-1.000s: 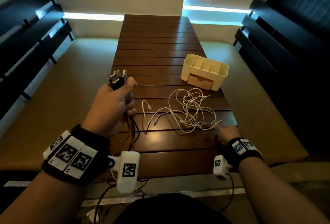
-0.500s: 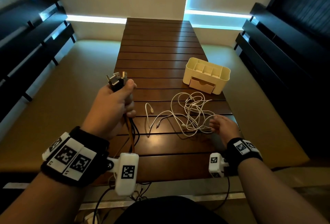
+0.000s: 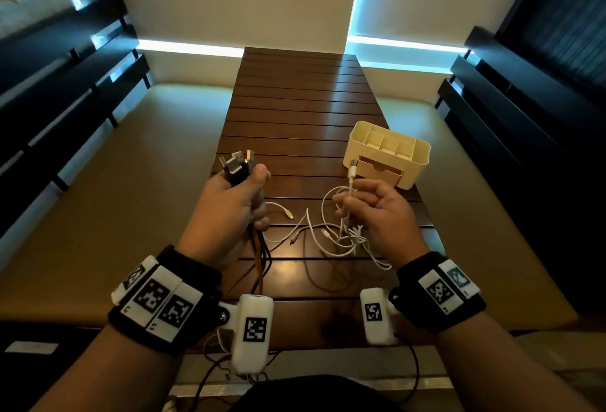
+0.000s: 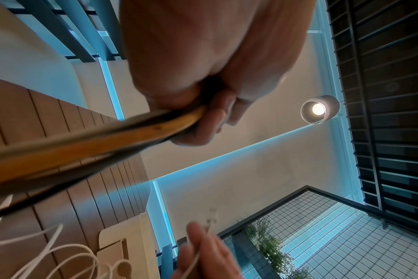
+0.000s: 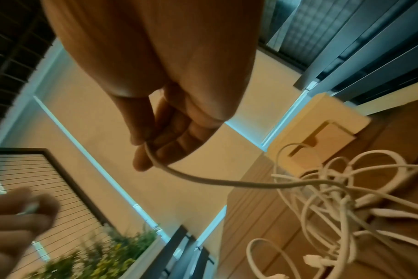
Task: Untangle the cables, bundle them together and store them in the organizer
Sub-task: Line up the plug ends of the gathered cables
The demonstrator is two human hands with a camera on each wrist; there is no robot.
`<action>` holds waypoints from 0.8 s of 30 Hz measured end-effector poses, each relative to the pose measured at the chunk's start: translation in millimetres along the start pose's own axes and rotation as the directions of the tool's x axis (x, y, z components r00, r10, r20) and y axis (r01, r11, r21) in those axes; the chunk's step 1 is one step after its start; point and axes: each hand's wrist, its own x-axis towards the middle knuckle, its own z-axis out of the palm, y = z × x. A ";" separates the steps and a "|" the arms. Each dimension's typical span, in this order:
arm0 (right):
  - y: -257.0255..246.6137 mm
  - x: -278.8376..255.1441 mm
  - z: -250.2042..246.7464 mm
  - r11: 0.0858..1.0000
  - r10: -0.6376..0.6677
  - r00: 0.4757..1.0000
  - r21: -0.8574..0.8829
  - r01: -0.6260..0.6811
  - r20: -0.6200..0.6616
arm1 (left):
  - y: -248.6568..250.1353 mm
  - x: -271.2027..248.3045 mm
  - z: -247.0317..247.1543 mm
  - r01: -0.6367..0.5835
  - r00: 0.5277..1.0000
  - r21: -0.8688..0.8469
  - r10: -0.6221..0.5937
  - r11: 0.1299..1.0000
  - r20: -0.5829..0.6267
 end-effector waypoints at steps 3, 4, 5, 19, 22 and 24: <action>-19.0 -12.8 21.7 0.996 -0.066 0.991 -0.049 0.072 0.113 | -5.3 -2.4 0.6 -0.008 1.000 -0.013 0.009 1.000 0.022; -24.5 -16.1 27.9 0.993 -0.090 0.988 -0.061 0.098 0.125 | -6.4 -3.6 1.0 -0.014 0.999 -0.017 0.015 1.000 0.032; -29.4 -19.4 33.7 0.990 -0.114 0.983 -0.068 0.124 0.142 | -7.4 -5.2 1.8 -0.024 0.999 -0.014 0.024 1.000 0.044; -34.9 -32.7 59.4 0.887 -0.289 0.914 -0.279 0.367 0.285 | -11.2 -20.9 9.2 -0.189 0.973 0.168 0.162 0.968 0.164; -33.9 -32.3 59.0 0.883 -0.305 0.903 -0.265 0.387 0.302 | -13.3 -20.0 8.9 -0.203 0.977 0.240 0.179 0.949 0.120; -32.8 -32.8 58.3 0.891 -0.295 0.901 -0.249 0.379 0.317 | -14.6 -21.5 10.2 -0.217 0.975 0.276 0.197 0.936 0.099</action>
